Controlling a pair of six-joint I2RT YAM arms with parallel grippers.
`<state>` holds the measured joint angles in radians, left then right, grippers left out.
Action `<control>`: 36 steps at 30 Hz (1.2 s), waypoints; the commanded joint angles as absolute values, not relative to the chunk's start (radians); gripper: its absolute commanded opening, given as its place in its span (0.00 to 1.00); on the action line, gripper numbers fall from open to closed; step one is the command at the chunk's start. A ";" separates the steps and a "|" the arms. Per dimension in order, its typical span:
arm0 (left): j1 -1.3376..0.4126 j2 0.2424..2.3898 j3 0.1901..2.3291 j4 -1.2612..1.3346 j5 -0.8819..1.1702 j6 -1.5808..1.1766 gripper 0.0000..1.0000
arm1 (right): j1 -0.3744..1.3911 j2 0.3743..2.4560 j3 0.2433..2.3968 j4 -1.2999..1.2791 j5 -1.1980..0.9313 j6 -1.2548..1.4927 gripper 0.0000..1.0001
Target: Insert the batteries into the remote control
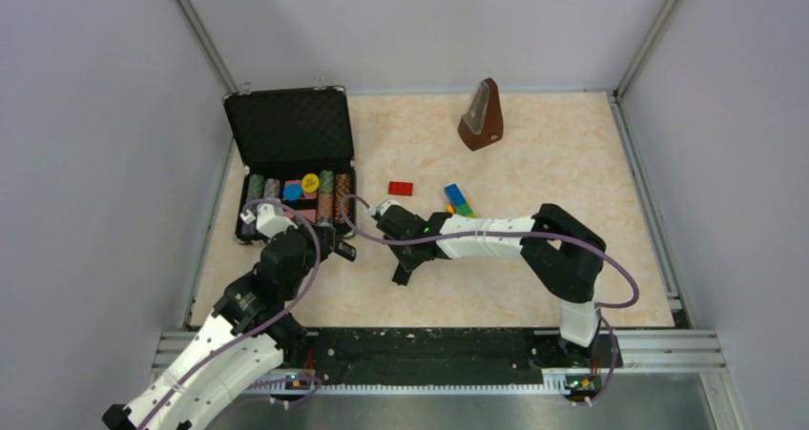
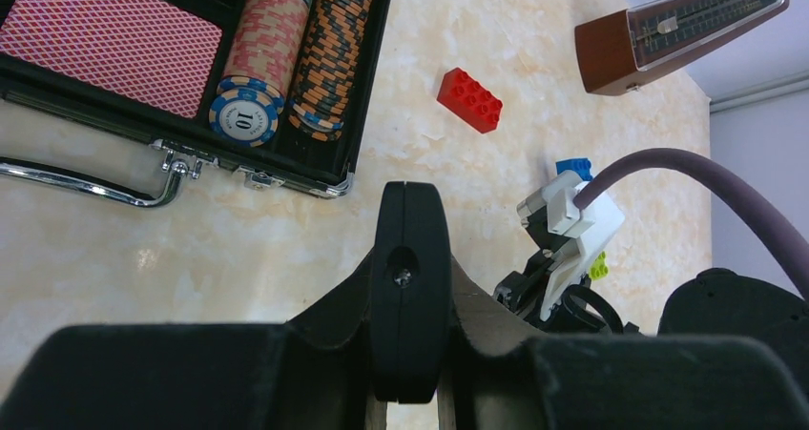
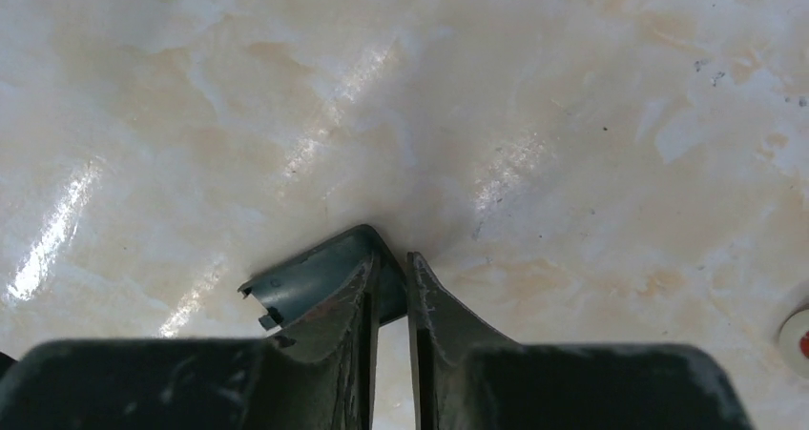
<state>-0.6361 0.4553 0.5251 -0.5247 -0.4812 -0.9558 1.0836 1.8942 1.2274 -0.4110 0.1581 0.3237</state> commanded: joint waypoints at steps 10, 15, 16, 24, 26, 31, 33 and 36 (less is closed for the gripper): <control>-0.637 0.444 0.515 -0.440 -0.426 -0.913 0.00 | 1.023 1.828 1.203 -0.435 0.123 0.405 0.00; -0.638 0.419 0.509 -0.353 -0.338 -0.802 0.00 | 0.962 1.687 1.108 -0.407 -0.020 0.528 0.00; -0.638 0.413 0.503 -0.325 -0.299 -0.768 0.00 | 0.950 1.658 1.091 -0.401 -0.050 0.551 0.00; -0.637 0.505 0.475 -0.151 -0.016 -0.673 0.00 | 0.874 1.493 1.006 -0.458 -0.068 0.658 0.00; -0.637 0.581 0.464 -0.095 0.065 -0.723 0.00 | 0.867 1.456 0.973 -0.477 -0.030 0.683 0.00; -0.652 0.799 0.429 0.119 0.159 -0.856 0.00 | 0.853 1.331 0.901 -0.506 0.022 0.768 0.00; -0.683 0.866 0.386 0.241 0.140 -0.898 0.00 | 0.840 1.280 0.877 -0.529 0.038 0.798 0.00; -0.731 0.917 0.342 0.352 0.079 -0.924 0.00 | 0.817 1.193 0.843 -0.557 0.038 0.831 0.00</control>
<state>-0.6823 0.8780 0.3840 0.0837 0.0898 -0.8474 0.8494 1.3167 0.8650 -0.5220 -0.0013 0.7547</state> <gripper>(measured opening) 0.229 0.003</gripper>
